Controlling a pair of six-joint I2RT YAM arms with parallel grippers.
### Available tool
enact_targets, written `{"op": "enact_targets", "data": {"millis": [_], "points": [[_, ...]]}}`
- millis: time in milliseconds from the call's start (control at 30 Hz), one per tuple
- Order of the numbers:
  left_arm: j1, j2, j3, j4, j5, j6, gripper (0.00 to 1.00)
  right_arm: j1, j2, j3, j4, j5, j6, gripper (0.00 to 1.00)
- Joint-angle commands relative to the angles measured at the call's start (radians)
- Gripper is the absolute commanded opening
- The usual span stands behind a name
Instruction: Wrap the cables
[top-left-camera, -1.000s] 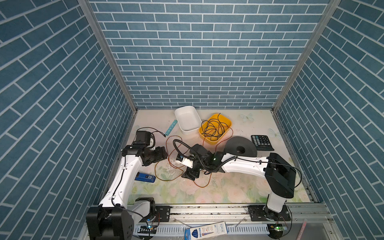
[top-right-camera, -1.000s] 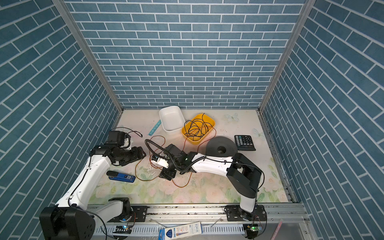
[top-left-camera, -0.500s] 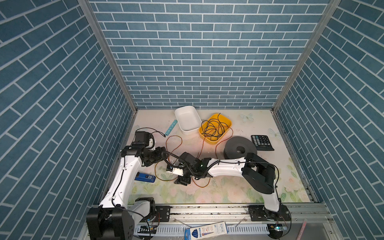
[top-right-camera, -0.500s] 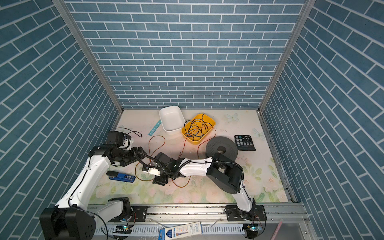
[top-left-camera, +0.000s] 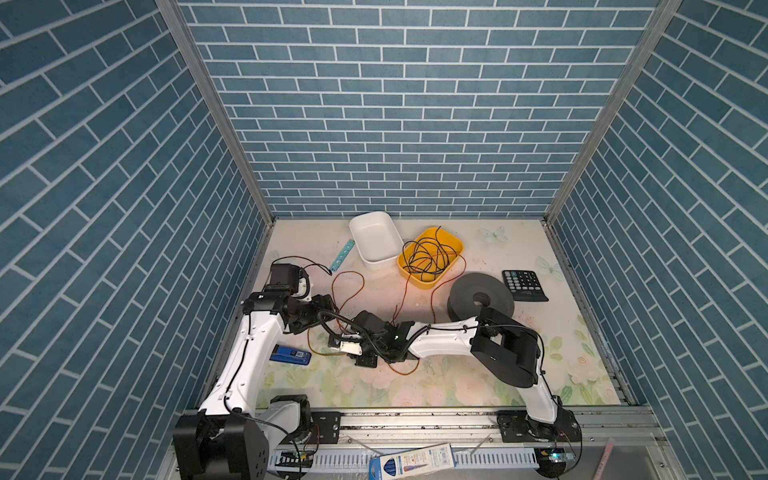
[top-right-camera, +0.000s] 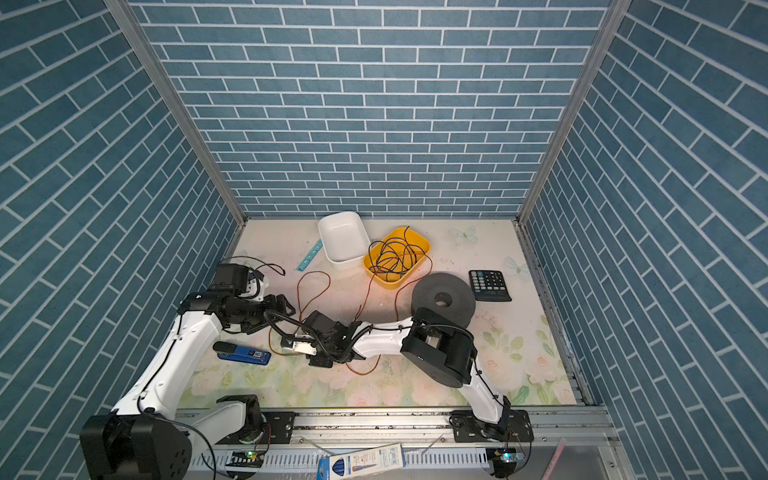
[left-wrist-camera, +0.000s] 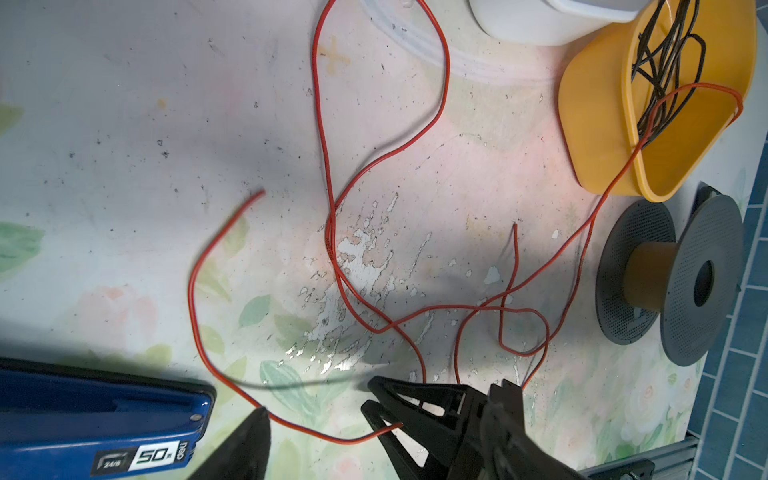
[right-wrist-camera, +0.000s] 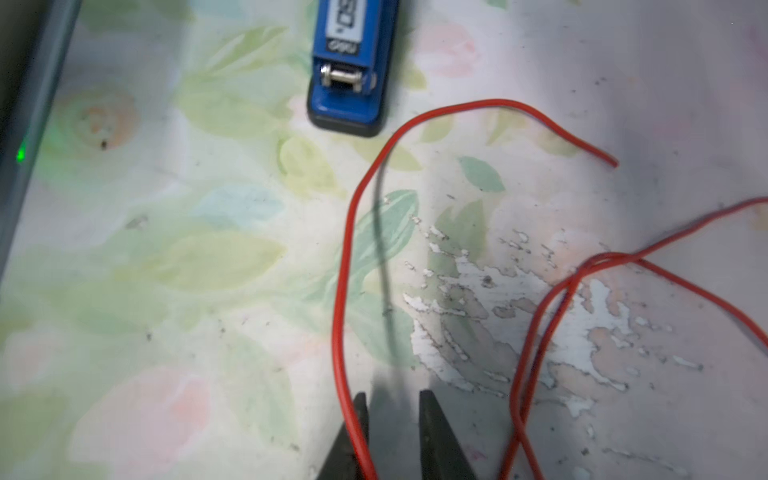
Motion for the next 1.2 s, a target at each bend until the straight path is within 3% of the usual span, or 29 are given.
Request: {"op": "enact_targets", "data": {"millis": [0,267,500,733,900,1167], "points": [[0.008,0.005,0.003,0.021,0.049,0.008,0.79,0.004,-0.066,-0.065,0.041,0.091,-0.039,0.0],[-0.007,-0.018,0.022,0.082,0.156,-0.07,0.76,-0.028,-0.246,-0.221,0.11,0.165,0.08,0.0],[-0.096,-0.028,-0.013,0.217,0.201,-0.192,0.76,-0.071,-0.387,-0.301,0.137,0.201,0.186,0.0],[-0.159,-0.021,-0.066,0.371,0.215,-0.302,0.76,-0.135,-0.496,-0.374,0.18,0.154,0.279,0.0],[-0.186,-0.018,-0.083,0.465,0.204,-0.36,0.76,-0.201,-0.538,-0.405,0.233,0.12,0.421,0.0],[-0.281,0.013,-0.063,0.482,0.161,-0.334,0.76,-0.317,-0.611,-0.411,0.288,-0.039,0.642,0.0]]}}
